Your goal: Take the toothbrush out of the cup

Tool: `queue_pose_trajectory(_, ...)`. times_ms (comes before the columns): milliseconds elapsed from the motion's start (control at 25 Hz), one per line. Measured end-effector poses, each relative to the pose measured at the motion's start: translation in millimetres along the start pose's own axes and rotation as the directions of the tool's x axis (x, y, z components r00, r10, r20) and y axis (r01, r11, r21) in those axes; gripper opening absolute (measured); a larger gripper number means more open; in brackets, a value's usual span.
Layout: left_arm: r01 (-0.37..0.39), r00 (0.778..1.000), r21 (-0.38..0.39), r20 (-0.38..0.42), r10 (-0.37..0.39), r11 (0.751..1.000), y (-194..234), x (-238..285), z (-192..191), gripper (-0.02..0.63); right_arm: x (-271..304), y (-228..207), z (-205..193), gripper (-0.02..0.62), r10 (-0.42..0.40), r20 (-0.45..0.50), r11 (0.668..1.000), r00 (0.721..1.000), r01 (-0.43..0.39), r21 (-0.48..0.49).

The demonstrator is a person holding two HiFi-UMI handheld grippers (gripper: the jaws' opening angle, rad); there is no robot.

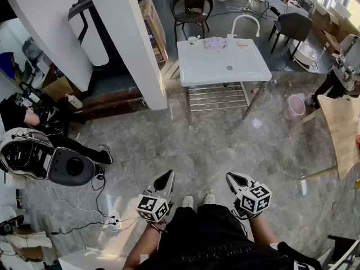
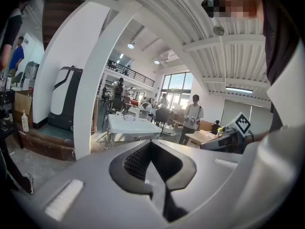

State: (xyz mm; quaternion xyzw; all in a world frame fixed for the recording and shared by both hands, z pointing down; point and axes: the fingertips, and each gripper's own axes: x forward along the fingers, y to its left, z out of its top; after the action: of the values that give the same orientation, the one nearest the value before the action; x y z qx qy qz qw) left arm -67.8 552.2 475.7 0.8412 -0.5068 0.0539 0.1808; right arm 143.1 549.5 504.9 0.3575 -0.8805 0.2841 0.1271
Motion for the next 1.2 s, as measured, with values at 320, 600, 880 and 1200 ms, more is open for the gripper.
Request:
queue_pose_trajectory(320, -0.002, 1.000, 0.006, 0.018, 0.002, 1.000, -5.1, 8.4, 5.0, 0.009, 1.6, -10.5, 7.7, 0.011, 0.005, 0.000, 1.000, 1.000, -0.005, -0.022)
queue_pose_trajectory(600, -0.014, 1.000, 0.012, 0.000, 0.014, 1.000, -8.5, 9.3, 8.5, 0.009, -2.2, -12.7, 11.8, 0.012, 0.010, 0.011, 1.000, 1.000, -0.009, -0.011)
queue_pose_trajectory(880, -0.038, 0.999, 0.009, -0.020, 0.038, 0.999, -21.9, 15.4, 5.1, 0.009, -12.4, -32.5, 4.6, 0.012, 0.026, 0.015, 0.999, 1.000, -0.027, 0.029)
queue_pose_trajectory(1200, -0.088, 0.996, -0.007, -0.010, 0.088, 0.996, -34.7, 17.0, -6.9, 0.009, -21.8, -57.3, -7.7, 0.012, 0.002, -0.021, 1.000, 1.000, -0.002, 0.001)
